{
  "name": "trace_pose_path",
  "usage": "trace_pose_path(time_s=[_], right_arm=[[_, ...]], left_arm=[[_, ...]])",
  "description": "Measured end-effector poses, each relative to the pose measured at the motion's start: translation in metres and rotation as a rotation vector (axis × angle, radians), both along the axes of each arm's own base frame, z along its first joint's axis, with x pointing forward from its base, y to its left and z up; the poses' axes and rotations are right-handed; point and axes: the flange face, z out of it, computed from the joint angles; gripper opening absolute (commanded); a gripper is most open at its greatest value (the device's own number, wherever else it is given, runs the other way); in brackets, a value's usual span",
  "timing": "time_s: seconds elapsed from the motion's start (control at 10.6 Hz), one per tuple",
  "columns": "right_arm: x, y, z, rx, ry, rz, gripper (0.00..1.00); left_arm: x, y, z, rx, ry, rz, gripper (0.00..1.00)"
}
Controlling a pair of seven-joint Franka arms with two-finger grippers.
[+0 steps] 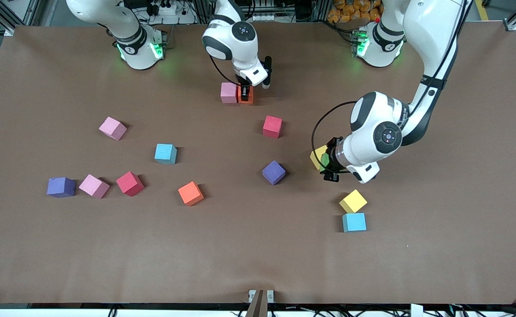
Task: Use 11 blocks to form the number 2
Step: 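Lower the orange cube beside the pink cube and open the right gripper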
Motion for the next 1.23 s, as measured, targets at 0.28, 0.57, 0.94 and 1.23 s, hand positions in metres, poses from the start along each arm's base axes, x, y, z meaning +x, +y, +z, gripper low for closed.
trace_pose_path(time_s=[0.28, 0.57, 0.94, 1.23], right_arm=[[0.000, 0.000, 0.000, -0.002, -0.001, 0.003, 0.41], [0.000, -0.001, 0.000, -0.002, -0.002, 0.005, 0.41], [-0.002, -0.003, -0.001, -0.006, -0.003, 0.008, 0.45], [-0.004, -0.007, 0.000, -0.013, -0.002, 0.010, 0.77]], left_arm=[[-0.001, -0.002, 0.000, -0.001, -0.002, 0.000, 0.00], [0.000, -0.004, -0.005, -0.002, -0.011, 0.000, 0.00], [-0.004, -0.015, -0.008, 0.000, -0.018, -0.022, 0.00], [-0.004, -0.020, -0.005, -0.004, -0.024, -0.027, 0.00]])
